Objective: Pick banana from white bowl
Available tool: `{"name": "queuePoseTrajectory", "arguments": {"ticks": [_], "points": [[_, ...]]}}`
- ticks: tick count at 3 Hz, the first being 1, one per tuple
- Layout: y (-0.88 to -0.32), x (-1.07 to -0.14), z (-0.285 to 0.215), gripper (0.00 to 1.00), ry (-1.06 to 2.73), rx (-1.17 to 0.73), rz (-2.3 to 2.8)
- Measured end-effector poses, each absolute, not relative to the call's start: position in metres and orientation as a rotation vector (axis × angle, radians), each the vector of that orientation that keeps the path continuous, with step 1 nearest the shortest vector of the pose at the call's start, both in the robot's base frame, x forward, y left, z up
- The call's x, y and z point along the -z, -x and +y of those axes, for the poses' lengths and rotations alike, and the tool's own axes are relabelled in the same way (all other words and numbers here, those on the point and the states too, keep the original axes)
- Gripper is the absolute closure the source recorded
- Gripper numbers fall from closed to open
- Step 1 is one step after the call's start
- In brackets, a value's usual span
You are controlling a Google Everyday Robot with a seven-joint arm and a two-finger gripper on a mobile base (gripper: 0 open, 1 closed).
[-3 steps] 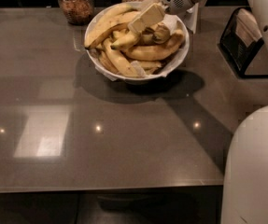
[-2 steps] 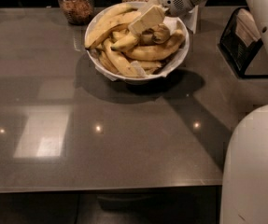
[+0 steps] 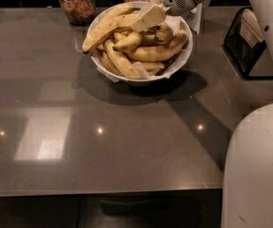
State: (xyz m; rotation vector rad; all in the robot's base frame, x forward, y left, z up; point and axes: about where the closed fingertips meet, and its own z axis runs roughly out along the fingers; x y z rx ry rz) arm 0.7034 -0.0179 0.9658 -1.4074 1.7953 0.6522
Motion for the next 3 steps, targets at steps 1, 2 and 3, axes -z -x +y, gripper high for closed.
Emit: {"name": "queuePoseTrajectory", "arguments": {"ticks": [1, 2, 3], "points": [[-0.7, -0.972, -0.018, 1.0, 1.408, -0.65, 1.785], [-0.69, -0.99, -0.017, 1.0, 1.415, -0.641, 1.745], [-0.672, -1.011, -0.021, 1.0, 1.404, -0.636, 1.703]]}}
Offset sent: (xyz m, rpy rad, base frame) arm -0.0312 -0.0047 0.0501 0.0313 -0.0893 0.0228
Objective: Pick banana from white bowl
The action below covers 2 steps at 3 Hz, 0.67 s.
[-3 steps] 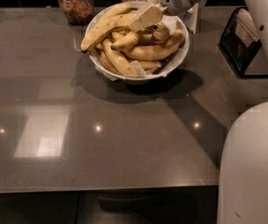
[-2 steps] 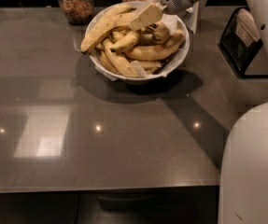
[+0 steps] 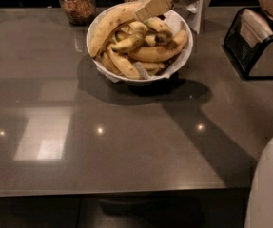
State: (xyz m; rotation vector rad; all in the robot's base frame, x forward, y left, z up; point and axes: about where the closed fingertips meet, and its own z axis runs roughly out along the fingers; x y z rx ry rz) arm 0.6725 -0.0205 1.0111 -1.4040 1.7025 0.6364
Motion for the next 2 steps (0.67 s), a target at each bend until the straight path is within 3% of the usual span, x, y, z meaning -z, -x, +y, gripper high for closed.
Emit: {"name": "queuePoseTrajectory", "arguments": {"ticks": [2], "points": [[-0.62, -1.041, -0.047, 1.0, 1.348, -0.667, 1.663]]}}
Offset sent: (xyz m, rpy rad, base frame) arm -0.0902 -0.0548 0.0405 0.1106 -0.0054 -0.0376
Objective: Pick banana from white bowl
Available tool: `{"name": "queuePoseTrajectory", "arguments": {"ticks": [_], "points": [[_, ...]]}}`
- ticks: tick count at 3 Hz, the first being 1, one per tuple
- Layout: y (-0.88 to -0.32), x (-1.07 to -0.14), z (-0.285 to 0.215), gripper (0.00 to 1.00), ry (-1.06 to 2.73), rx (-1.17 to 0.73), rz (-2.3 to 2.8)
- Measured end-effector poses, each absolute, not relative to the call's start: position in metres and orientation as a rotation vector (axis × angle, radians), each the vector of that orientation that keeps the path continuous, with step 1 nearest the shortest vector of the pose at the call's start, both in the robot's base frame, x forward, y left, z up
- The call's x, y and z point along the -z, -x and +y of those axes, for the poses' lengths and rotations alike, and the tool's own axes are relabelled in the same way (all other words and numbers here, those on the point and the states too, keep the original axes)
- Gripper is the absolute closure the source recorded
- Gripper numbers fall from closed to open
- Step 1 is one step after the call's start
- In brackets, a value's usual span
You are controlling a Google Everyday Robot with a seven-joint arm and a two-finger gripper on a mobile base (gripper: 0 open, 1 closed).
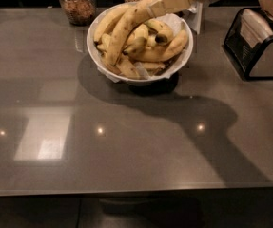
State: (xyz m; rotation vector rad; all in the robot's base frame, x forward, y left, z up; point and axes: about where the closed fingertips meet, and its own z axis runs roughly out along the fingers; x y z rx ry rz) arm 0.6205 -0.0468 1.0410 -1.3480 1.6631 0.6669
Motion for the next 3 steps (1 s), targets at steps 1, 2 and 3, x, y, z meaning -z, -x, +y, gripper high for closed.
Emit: {"name": "queuePoseTrajectory", "arguments": {"ticks": [1, 2, 3], "points": [[-0.587, -1.045, -0.066, 1.0, 1.318, -0.711, 1.666], [-0.553, -1.049, -0.084, 1.0, 1.295, -0.755, 1.667], [-0.521, -1.057, -0.094, 1.0, 1.315, -0.805, 1.637]]}}
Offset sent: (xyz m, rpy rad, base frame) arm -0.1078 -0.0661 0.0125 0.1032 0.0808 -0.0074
